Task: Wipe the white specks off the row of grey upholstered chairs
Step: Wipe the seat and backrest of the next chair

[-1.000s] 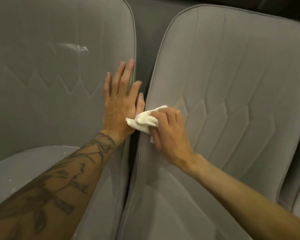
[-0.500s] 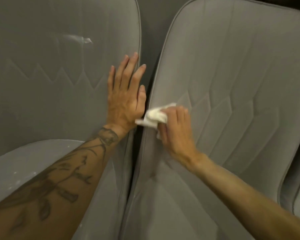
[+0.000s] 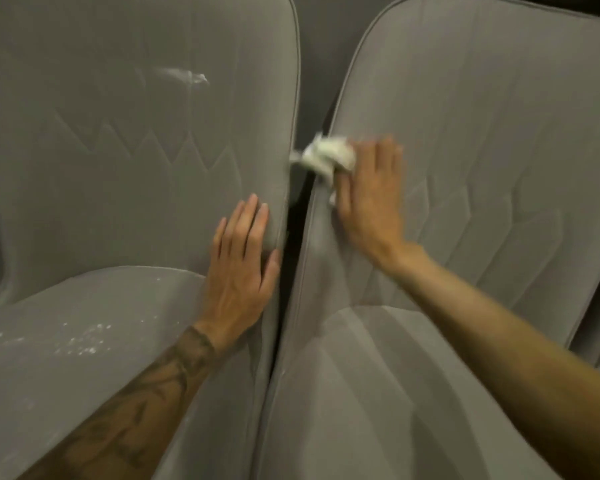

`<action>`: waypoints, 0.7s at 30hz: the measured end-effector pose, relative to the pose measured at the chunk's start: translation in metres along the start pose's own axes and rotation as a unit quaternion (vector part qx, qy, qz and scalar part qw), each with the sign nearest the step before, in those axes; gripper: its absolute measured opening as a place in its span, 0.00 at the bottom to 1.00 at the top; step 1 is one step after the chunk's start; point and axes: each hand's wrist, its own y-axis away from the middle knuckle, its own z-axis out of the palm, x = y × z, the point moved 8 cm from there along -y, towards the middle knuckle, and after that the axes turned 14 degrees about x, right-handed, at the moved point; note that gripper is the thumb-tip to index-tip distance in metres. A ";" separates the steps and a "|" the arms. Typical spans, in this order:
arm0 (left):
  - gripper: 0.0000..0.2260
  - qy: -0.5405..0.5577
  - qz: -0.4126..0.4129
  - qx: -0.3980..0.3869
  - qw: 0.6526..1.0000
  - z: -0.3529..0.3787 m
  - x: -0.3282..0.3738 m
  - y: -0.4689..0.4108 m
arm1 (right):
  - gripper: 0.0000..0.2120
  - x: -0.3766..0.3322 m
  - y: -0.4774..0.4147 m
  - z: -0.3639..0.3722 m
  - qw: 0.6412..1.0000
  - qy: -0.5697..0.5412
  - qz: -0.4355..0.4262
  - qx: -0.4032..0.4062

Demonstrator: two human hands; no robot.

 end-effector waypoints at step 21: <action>0.25 0.009 -0.063 0.041 0.997 0.020 -0.002 0.028 | 0.10 -0.014 0.057 0.002 0.997 -0.042 0.064 0.002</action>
